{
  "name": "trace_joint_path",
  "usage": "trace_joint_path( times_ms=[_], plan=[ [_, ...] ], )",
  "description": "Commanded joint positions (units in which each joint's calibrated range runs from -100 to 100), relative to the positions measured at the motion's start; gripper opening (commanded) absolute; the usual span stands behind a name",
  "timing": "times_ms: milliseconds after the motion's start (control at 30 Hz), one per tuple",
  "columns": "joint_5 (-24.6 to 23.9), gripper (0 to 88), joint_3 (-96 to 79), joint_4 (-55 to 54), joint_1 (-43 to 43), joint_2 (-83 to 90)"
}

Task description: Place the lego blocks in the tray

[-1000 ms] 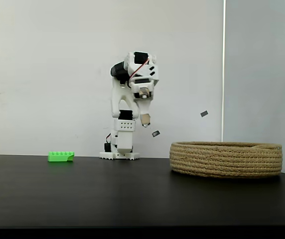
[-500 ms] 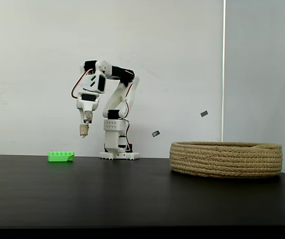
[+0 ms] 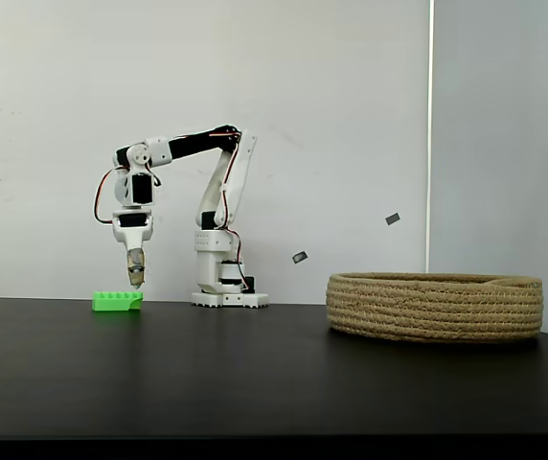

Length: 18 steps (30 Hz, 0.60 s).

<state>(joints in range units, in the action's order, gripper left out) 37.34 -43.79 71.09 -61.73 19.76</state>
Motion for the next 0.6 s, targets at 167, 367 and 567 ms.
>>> trace_joint_path(
  times_ms=[167, 367, 567],
  plan=[
    [1.61, 46.3, 0.7, -8.66, -3.65, -4.37],
    [0.88, 30.3, 0.7, -10.33, -3.48, -7.64],
    [0.49, 28.8, -1.03, -13.07, -3.07, -8.5]
  ],
)
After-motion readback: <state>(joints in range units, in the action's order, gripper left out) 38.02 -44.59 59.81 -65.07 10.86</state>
